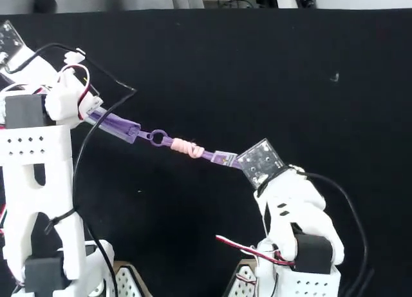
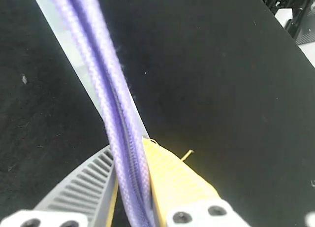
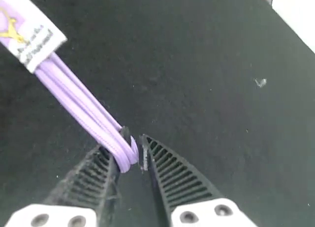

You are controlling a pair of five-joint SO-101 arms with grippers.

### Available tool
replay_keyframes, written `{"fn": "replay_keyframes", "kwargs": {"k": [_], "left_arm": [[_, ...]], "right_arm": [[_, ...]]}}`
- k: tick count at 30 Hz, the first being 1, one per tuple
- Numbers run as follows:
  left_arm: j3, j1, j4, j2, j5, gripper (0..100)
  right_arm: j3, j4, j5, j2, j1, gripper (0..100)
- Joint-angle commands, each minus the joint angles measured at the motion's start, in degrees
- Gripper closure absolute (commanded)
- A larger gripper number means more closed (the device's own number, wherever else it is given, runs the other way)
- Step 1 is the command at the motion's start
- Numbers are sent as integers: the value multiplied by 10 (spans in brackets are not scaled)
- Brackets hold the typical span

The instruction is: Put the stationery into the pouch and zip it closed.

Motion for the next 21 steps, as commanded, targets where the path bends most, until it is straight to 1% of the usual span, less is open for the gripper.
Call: {"fn": "replay_keyframes", "kwargs": {"k": [1, 3, 7, 11, 15, 18, 21], "left_arm": [[-29, -2, -4, -5, 4, 972], [0, 22, -13, -4, 4, 972], [83, 58, -62, 17, 3, 971], [145, 68, -101, 47, 1, 968], [176, 76, -105, 73, -2, 966], [193, 101, -104, 82, -43, 966], [200, 129, -101, 83, -67, 966]], "right_arm": [[-18, -2, 2, -5, 33, 987], [-51, 2, -22, 0, 9, 987], [-96, 2, -61, 1, -60, 987], [-117, 2, -100, 1, -129, 987], [-113, 0, -107, 1, -198, 987], [-112, 0, -108, 1, -233, 987], [-111, -2, -123, 1, -238, 987]]}}
